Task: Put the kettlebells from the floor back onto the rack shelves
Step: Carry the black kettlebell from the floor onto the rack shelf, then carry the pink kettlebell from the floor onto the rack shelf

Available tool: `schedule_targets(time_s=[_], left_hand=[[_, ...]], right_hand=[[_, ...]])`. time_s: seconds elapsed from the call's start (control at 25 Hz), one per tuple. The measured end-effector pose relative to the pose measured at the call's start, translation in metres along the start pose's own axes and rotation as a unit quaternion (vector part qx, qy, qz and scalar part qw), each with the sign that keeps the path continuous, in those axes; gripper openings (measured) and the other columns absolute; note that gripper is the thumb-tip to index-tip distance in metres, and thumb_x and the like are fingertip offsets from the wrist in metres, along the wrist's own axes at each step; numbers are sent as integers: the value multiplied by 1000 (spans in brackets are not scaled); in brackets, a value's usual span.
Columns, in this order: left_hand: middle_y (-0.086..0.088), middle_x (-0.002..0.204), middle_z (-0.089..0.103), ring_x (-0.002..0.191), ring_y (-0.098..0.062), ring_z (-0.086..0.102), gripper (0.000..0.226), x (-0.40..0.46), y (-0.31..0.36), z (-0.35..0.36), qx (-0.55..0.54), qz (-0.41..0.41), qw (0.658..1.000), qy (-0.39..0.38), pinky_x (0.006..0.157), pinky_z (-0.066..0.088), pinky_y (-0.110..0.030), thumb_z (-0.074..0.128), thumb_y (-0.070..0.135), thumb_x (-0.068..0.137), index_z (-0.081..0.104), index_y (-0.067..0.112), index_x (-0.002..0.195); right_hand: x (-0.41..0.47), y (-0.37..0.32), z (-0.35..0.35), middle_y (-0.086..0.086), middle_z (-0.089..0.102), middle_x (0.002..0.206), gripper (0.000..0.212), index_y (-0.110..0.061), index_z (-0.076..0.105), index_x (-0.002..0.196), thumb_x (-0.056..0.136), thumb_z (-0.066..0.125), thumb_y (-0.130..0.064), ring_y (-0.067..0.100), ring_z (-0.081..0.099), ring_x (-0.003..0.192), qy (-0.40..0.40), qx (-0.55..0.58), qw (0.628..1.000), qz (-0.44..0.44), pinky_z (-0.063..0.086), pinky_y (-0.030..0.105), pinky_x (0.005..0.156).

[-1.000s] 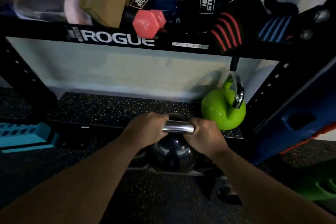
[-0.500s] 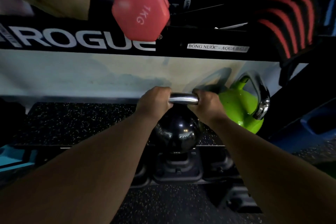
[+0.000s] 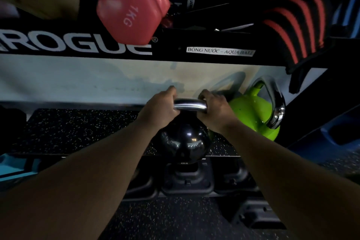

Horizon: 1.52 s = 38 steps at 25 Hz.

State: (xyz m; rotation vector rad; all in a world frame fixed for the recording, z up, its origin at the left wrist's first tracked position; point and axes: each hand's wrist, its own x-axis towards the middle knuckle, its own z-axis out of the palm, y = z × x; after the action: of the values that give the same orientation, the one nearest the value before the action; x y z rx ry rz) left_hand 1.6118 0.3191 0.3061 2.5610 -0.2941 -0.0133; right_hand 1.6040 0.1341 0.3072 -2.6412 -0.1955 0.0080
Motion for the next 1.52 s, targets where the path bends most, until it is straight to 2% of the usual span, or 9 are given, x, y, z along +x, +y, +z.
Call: schedule_targets(time_s=[0.04, 0.12, 0.2, 0.32, 0.6, 0.88, 1.08, 1.32, 1.52], left_hand=[[-6, 102, 64, 77, -16, 64, 48, -2, 0, -1, -22, -15, 1000, 2, 62, 56, -29, 77, 12, 80, 49, 15, 119], [-8, 125, 57, 107, -24, 60, 75, -12, 0, -3, -22, -38, 999, 12, 88, 56, -43, 82, 18, 74, 40, 21, 135], [-8, 141, 46, 128, -28, 46, 97, -34, 3, -6, 21, -55, 998, 16, 105, 44, -49, 86, 24, 69, 29, 24, 148], [-6, 151, 34, 139, -29, 32, 108, -75, 12, -12, 82, -58, 994, 33, 113, 30, -48, 86, 30, 67, 22, 26, 153], [-4, 140, 45, 132, -28, 38, 77, -180, 24, -26, 67, -77, 995, 2, 111, 30, -46, 78, 23, 73, 40, 25, 140], [0, 132, 48, 122, -21, 46, 50, -342, -28, -3, 71, -30, 975, -210, 91, 44, -37, 68, 18, 84, 48, 25, 129], [4, 134, 50, 120, -16, 50, 48, -474, -57, 72, 56, -63, 940, -332, 96, 48, -37, 63, 10, 86, 49, 25, 129], [-2, 132, 51, 114, -23, 54, 55, -632, -76, 199, 72, -88, 869, -482, 89, 50, -39, 63, 2, 81, 51, 24, 130], [1, 129, 52, 114, -22, 53, 54, -718, -68, 270, 73, -7, 833, -548, 92, 49, -37, 64, 7, 77, 54, 25, 127]], right_hand=[[-4, -2, -5, 8, 57, 111, 46, -23, 51, 118, 75, 68, -23, 31, 48, 109, -11, -13, 1000, 1, 43, 37, 88], [-20, -8, -15, 5, 50, 124, 67, -33, 43, 133, 73, 71, -30, 30, 40, 119, 4, -17, 1000, -12, 36, 44, 101], [-42, -13, -26, 4, 48, 129, 71, -35, 40, 137, 73, 71, -37, 29, 38, 122, 45, -13, 999, -28, 35, 44, 104], [-69, -15, -38, 4, 48, 130, 66, -34, 40, 136, 76, 66, -42, 29, 40, 120, 64, -32, 997, -32, 38, 45, 103], [-153, -42, -21, 6, 50, 131, 56, -31, 45, 131, 80, 64, -39, 31, 43, 120, 8, -34, 997, -67, 41, 46, 98], [-327, -69, 74, 2, 55, 127, 43, -32, 45, 131, 90, 57, -35, 26, 45, 121, -156, -3, 988, -1, 40, 48, 101], [-471, -70, 163, 1, 63, 117, 34, -30, 56, 123, 89, 52, -33, 25, 55, 112, -214, 22, 975, 58, 47, 44, 97], [-644, -14, 265, 1, 71, 103, 37, -32, 61, 114, 81, 54, -46, 24, 67, 96, -388, 3, 917, 89, 55, 39, 85], [-744, 28, 304, 1, 66, 106, 49, -26, 61, 113, 84, 52, -65, 23, 64, 95, -524, -40, 851, 5, 52, 38, 83]])
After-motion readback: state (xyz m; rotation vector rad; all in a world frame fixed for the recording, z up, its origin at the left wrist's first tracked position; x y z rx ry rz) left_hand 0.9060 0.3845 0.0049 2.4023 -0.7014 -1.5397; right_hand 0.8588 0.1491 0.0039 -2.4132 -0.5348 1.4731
